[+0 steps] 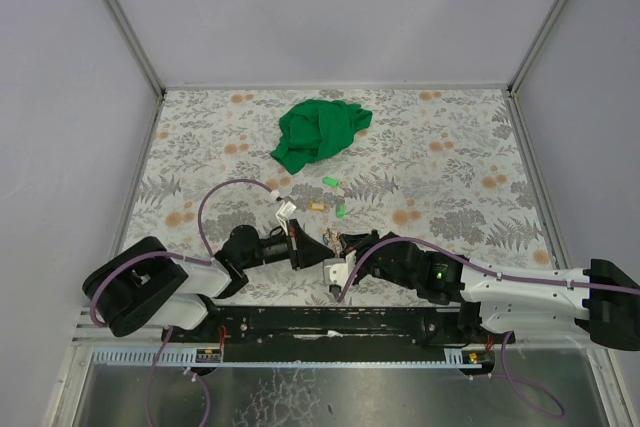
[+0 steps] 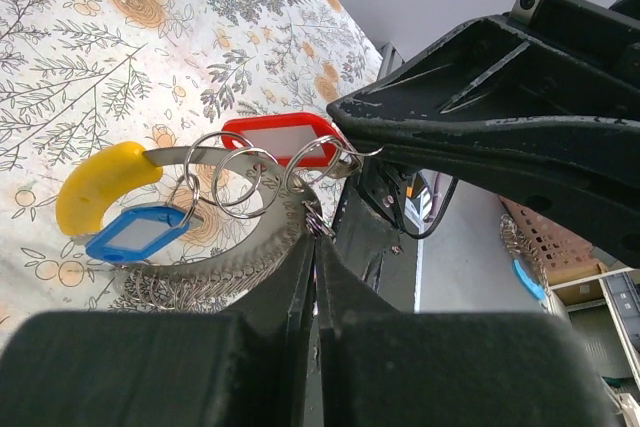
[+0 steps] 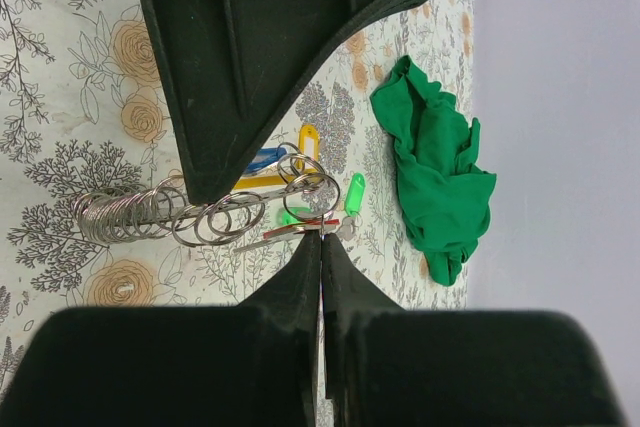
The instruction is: Put the keys on the keyring
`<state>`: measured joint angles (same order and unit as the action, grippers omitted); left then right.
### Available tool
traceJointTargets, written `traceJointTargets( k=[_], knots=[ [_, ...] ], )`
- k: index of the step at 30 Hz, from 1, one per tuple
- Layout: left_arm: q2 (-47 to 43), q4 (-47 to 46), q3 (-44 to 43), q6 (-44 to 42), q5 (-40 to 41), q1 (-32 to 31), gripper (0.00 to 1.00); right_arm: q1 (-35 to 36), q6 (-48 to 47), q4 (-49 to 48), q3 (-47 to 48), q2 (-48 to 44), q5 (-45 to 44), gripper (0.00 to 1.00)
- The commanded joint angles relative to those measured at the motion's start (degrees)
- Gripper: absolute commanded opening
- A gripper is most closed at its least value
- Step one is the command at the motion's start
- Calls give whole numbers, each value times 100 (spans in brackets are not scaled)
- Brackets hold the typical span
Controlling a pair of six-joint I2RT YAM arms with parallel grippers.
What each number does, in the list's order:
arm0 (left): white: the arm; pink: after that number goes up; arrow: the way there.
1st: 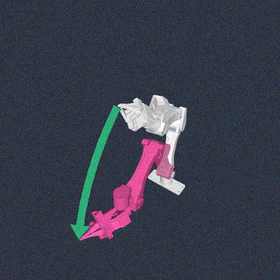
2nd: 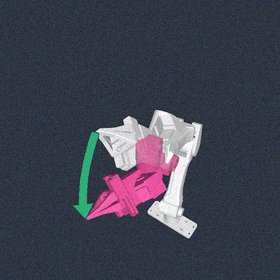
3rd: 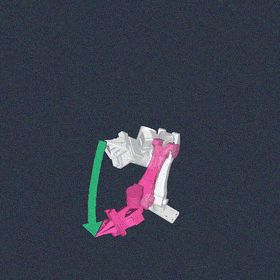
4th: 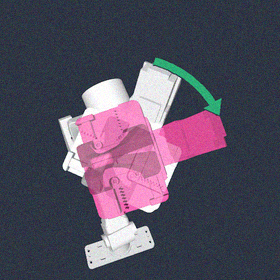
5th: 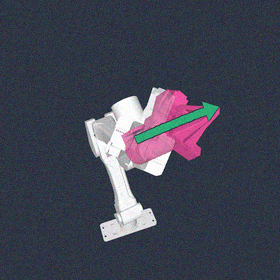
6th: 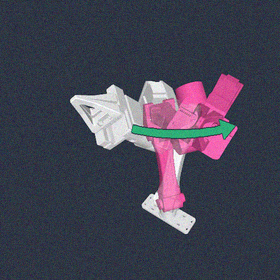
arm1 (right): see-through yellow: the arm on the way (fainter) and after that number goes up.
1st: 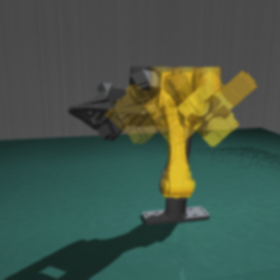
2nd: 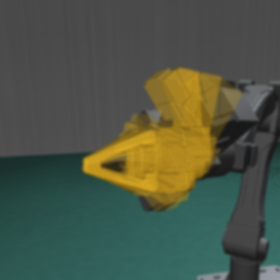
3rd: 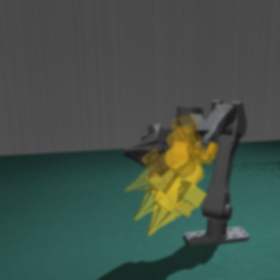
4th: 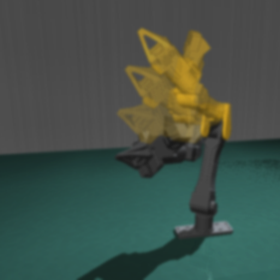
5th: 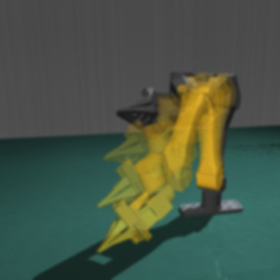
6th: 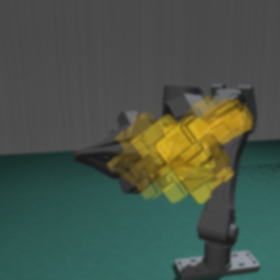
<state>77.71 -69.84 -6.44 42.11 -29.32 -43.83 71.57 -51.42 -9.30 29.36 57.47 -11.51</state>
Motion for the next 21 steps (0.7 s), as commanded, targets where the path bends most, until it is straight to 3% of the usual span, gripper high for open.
traceJointTargets(
  k=[1, 5, 7, 12, 21],
  knots=[
    [-51, -295, -87, 51, 108, -28, 0, -28, 139, -166, 34, -47, -127, 0],
    [-125, -174, -94, 97, 165, -22, 2, -29, 152, -170, 35, -112, -79, 0],
    [-181, -117, -95, 160, 180, -22, 13, -29, 149, -166, 49, -113, -67, 0],
    [-454, 120, -56, 260, 192, -33, 26, -28, 140, -168, 69, -57, -65, 0],
    [-910, 1065, -180, 189, 439, -51, 32, -29, 123, -206, 95, -27, -36, 0]
  ],
)
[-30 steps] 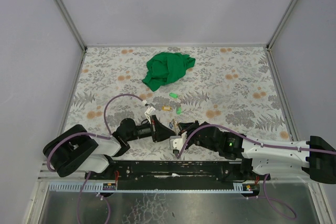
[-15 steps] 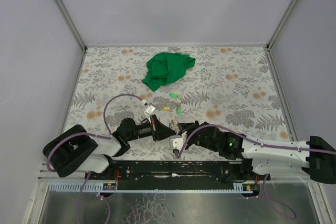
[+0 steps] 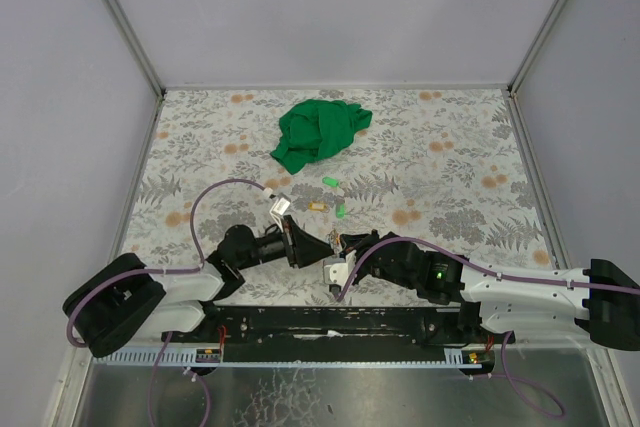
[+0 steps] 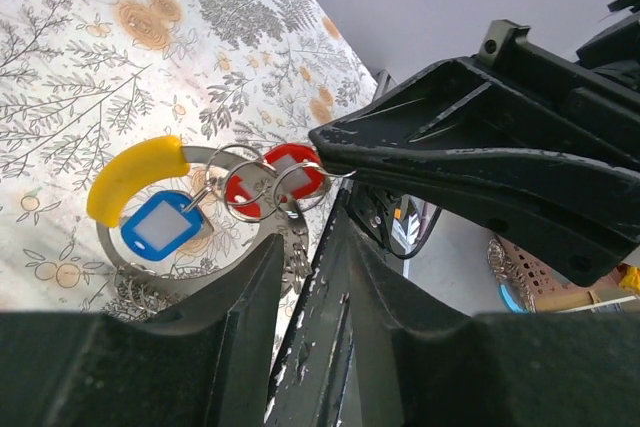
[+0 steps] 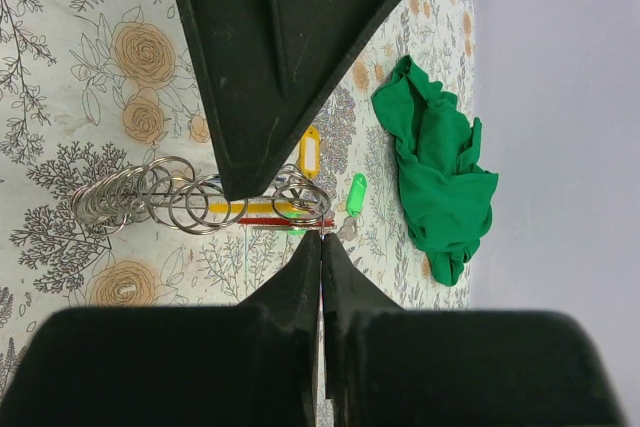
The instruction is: Put the keys on the keyring
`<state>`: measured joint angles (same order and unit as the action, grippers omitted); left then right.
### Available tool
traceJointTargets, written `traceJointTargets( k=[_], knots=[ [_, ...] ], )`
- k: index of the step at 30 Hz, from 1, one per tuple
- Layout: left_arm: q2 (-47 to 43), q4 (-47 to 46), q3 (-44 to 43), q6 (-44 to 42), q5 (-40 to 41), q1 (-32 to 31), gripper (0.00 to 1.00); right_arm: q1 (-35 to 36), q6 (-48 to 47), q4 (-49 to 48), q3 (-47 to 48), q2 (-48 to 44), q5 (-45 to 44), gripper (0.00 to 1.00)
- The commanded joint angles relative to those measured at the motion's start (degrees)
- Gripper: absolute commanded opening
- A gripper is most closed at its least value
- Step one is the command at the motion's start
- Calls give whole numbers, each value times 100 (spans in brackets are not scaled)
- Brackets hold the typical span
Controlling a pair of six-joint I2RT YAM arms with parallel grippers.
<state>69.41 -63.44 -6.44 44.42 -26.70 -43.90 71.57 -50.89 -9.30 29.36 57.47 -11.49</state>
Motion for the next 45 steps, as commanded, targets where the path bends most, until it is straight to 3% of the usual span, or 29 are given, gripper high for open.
traceJointTargets(
  k=[1, 13, 23, 31, 39, 42, 45],
  knots=[
    [-57, 455, -211, -49, 175, -47, 32, -29, 69, -206, 103, -19, -31, 0],
    [30, 726, -454, -82, 101, -100, 32, -28, 52, -232, 161, 76, 43, 0],
    [-124, 1401, -648, -196, 191, -140, 21, -30, -7, -347, 307, 369, 82, 0],
    [-439, 2049, -744, -353, 380, -169, 29, -29, -35, -372, 474, 467, 142, 0],
    [-554, 2134, -759, -288, 516, -173, 35, -26, -61, -365, 608, 521, 325, 0],
    [-552, 2125, -736, -264, 550, -169, 31, -29, -52, -378, 626, 582, 363, 0],
    [-588, 2125, -707, -234, 557, -171, 20, -23, -23, -358, 623, 607, 340, 0]
  ],
)
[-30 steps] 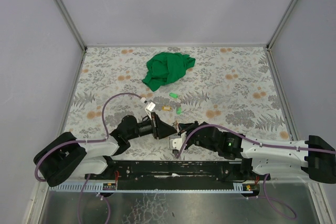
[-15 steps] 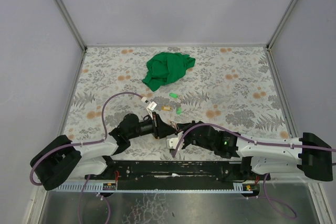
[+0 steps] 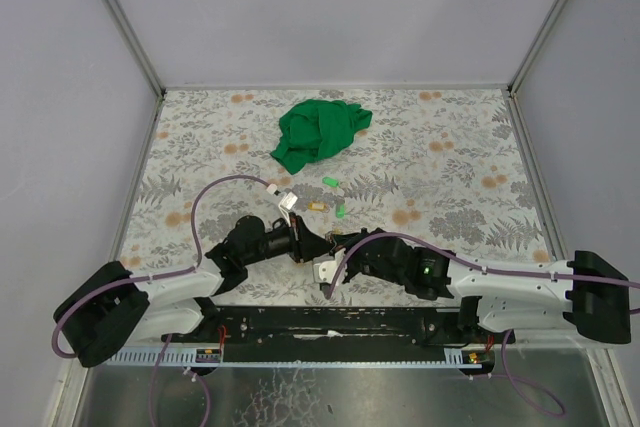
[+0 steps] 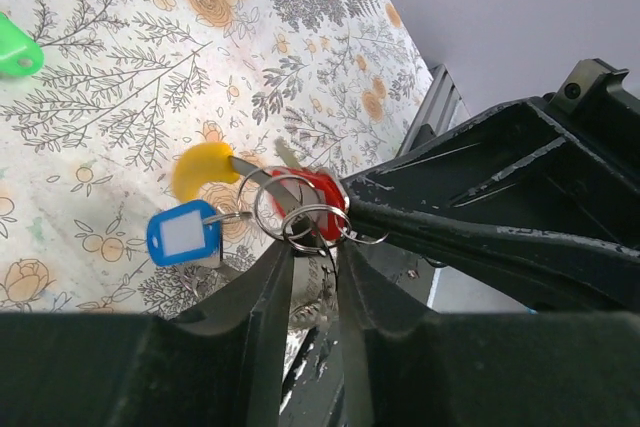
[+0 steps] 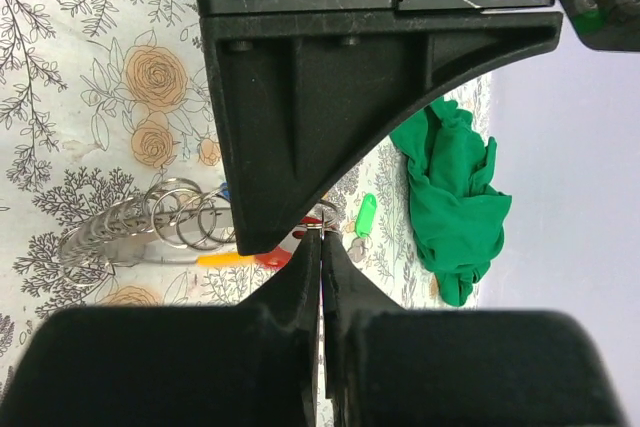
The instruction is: Put the keys on the keyring
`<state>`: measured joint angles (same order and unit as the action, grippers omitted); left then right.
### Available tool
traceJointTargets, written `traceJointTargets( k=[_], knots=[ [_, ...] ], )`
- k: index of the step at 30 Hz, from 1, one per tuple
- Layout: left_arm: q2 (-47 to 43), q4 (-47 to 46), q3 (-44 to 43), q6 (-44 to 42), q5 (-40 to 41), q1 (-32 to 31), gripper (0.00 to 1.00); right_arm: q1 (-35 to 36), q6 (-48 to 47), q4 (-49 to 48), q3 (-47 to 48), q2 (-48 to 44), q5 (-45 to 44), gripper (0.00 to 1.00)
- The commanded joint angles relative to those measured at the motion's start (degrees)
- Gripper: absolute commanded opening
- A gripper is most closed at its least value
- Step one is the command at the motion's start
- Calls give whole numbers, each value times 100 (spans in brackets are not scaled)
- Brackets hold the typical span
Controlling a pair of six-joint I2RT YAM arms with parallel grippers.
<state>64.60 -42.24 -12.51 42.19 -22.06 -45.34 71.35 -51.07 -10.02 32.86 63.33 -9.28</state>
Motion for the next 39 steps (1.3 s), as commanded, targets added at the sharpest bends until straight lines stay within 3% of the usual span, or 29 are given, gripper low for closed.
traceJointTargets(
  k=[1, 4, 9, 15, 29, 39],
  knots=[
    [-117, 9, -94, -4, 101, -31, 15, -11, 11, -276, 273, 21, 95, 0],
    [-221, 84, -63, 43, 234, -27, 9, -3, 155, -280, 263, -36, -32, 2],
    [-429, 172, 16, 120, 517, -30, 6, -20, 784, -259, 234, -256, -266, 21],
    [-550, 30, 256, 452, 1070, -21, 5, -89, 2089, -237, 182, -521, -315, 32],
    [-699, -1097, 895, 1598, 2420, -20, 4, -582, 6242, -1564, -588, -753, 289, 38],
    [-295, -1630, 830, 1832, 2543, -31, 4, -1127, 7761, -2784, -921, -14, 1130, 35]
  ],
)
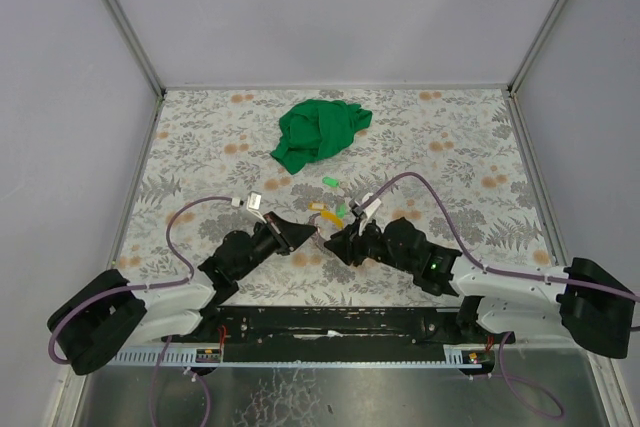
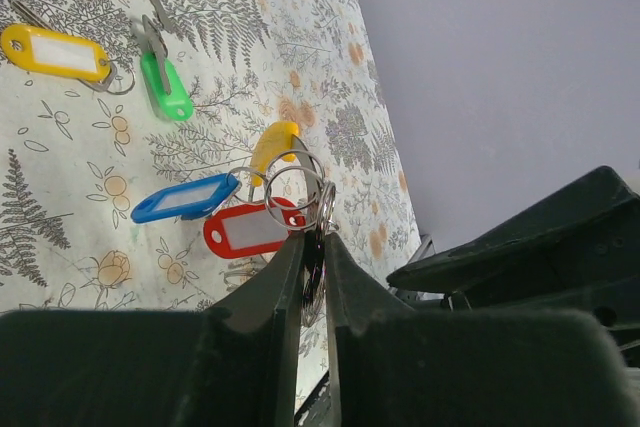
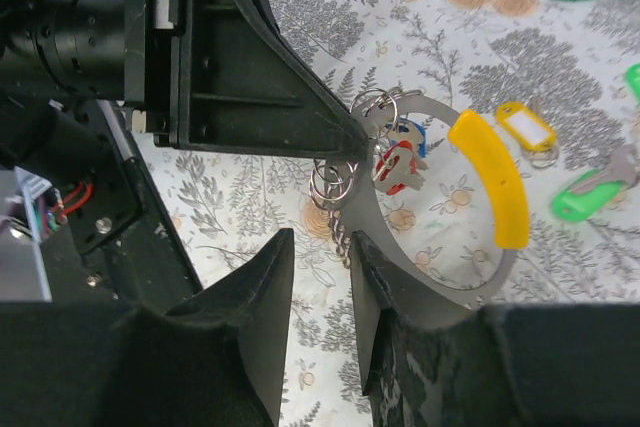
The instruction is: Put the keys on the keyring
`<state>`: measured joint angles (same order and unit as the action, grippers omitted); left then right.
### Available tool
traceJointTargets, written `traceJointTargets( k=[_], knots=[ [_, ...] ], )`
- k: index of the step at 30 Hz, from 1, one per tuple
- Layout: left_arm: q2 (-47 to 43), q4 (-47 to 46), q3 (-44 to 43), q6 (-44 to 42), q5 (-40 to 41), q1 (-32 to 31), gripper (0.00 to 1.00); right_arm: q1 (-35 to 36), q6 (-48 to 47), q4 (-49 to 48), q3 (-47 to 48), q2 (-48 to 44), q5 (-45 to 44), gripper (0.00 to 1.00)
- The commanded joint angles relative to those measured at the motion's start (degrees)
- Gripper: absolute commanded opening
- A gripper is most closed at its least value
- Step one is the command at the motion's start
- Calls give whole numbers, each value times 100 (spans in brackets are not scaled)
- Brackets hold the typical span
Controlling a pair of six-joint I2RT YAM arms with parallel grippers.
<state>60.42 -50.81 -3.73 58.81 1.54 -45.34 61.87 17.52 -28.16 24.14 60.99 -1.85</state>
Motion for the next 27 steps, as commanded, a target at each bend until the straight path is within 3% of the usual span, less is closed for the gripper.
traceJointTargets(
  k=[1, 16, 27],
  knots=[
    [154, -817, -50, 193, 165, -23, 4, -209, 1007, -1114, -85, 295, 409, 35],
    [292, -1032, -51, 261, 112, -27, 4, -513, 1969, -2667, -384, 1247, 463, 29],
    [330, -1141, -41, 331, 32, -41, 4, -564, 2077, -2836, -355, 1508, 451, 27]
  ],
)
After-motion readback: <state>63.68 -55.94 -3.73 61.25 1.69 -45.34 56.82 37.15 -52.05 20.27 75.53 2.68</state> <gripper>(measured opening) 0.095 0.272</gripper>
